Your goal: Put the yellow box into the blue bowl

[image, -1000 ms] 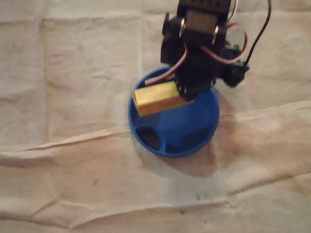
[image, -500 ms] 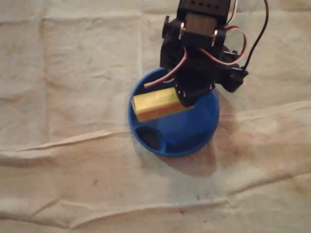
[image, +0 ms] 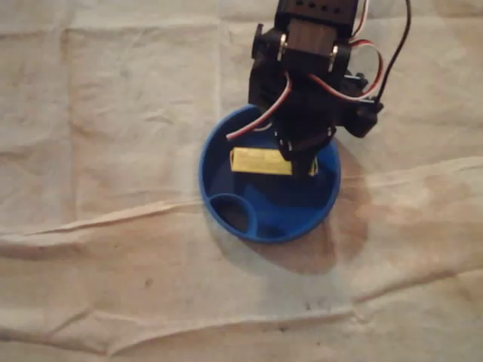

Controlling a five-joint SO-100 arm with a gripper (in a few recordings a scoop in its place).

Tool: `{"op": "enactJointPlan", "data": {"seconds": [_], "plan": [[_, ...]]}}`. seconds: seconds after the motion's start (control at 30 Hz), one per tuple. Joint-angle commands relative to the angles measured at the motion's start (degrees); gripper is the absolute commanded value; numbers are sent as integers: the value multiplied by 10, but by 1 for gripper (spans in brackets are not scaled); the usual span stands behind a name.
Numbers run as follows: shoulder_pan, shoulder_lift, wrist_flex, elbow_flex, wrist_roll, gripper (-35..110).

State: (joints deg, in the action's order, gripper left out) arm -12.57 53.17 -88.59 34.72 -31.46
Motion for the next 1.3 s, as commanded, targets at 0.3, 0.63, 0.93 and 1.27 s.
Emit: {"op": "enactJointPlan", "data": {"seconds": [0.3, 0.63, 0.93, 1.27], "plan": [[-11, 168, -7, -28, 5, 0], [-8, 272, -127, -27, 77, 0], [9, 428, -125, 68, 130, 0], [64, 736, -120, 366, 130, 0]]}}
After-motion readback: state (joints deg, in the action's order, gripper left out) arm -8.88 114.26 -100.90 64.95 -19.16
